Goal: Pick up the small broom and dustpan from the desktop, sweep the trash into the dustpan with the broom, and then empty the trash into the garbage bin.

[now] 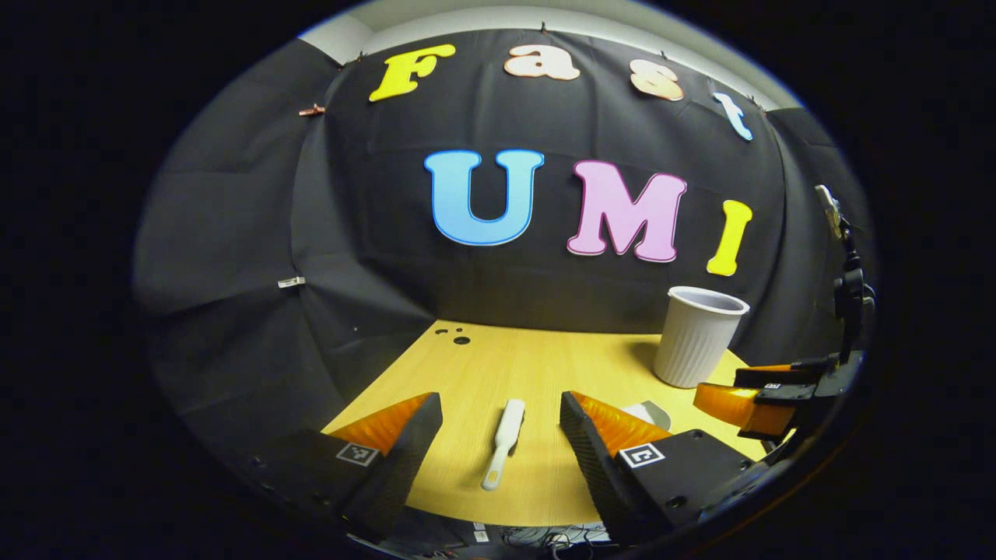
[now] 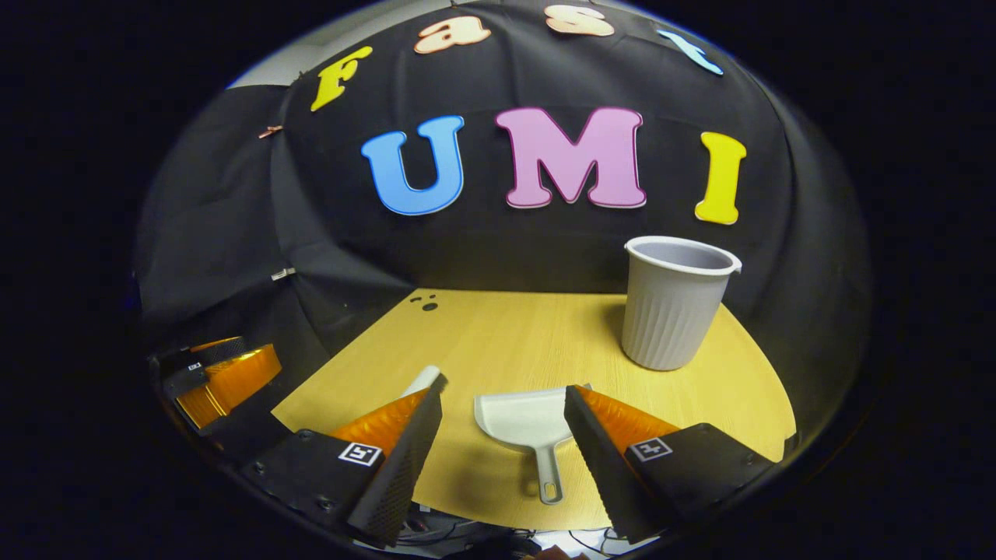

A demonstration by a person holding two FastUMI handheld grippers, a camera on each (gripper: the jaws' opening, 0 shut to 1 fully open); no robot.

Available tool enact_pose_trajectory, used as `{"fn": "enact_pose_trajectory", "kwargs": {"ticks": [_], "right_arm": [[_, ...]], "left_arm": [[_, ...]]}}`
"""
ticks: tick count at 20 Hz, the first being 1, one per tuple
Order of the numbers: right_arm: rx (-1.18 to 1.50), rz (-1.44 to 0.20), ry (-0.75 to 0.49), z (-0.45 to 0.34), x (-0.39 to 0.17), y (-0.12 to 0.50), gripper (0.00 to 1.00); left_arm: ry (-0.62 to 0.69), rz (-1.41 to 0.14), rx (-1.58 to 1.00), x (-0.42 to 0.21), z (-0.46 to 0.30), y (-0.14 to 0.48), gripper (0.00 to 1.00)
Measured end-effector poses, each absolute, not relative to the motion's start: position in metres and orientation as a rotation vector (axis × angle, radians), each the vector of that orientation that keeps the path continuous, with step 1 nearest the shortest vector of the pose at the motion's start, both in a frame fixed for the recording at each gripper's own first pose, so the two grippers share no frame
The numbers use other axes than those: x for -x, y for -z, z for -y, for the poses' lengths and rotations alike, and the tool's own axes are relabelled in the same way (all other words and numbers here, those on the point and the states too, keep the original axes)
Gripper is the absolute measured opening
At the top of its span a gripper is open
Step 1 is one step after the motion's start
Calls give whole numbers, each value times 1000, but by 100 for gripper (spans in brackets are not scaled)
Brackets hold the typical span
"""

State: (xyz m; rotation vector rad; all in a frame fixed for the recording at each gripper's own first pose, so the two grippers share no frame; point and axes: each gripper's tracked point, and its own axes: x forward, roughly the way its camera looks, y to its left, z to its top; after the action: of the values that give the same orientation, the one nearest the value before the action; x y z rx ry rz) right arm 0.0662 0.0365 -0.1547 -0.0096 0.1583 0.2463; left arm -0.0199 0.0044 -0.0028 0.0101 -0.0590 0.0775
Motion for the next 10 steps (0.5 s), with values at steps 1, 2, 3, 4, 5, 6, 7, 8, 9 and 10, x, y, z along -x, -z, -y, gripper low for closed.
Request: {"fn": "enact_pose_trajectory", "kwargs": {"ticks": [1, 2, 3, 4, 5, 6, 7, 8, 9, 10], "right_arm": [[18, -142, -255, -39, -59, 153, 99], [30, -142, -261, -41, -51, 155, 99], [40, -152, -272, -42, -45, 159, 99], [46, -163, -278, -42, -41, 162, 99], [45, -169, -282, -42, -37, 163, 99], [40, -171, -286, -43, -35, 162, 99], [38, -167, -288, -43, -34, 160, 99], [42, -164, -291, -42, -35, 160, 99], [49, -161, -296, -42, -35, 160, 99], [55, -163, -303, -42, -36, 161, 99]], "left_arm": [[-80, 73, 3, 30, -3, 3, 96], [-80, 84, 25, 39, -2, 4, 96], [-71, 84, 41, 45, 1, 8, 96], [-65, 76, 43, 49, 2, 12, 96], [-67, 65, 35, 50, 0, 16, 96], [-71, 55, 27, 52, -1, 18, 96], [-71, 50, 23, 53, 1, 20, 96], [-71, 53, 24, 53, 3, 19, 96], [-72, 59, 25, 54, 5, 17, 96], [-74, 58, 24, 53, 6, 16, 96]]}}
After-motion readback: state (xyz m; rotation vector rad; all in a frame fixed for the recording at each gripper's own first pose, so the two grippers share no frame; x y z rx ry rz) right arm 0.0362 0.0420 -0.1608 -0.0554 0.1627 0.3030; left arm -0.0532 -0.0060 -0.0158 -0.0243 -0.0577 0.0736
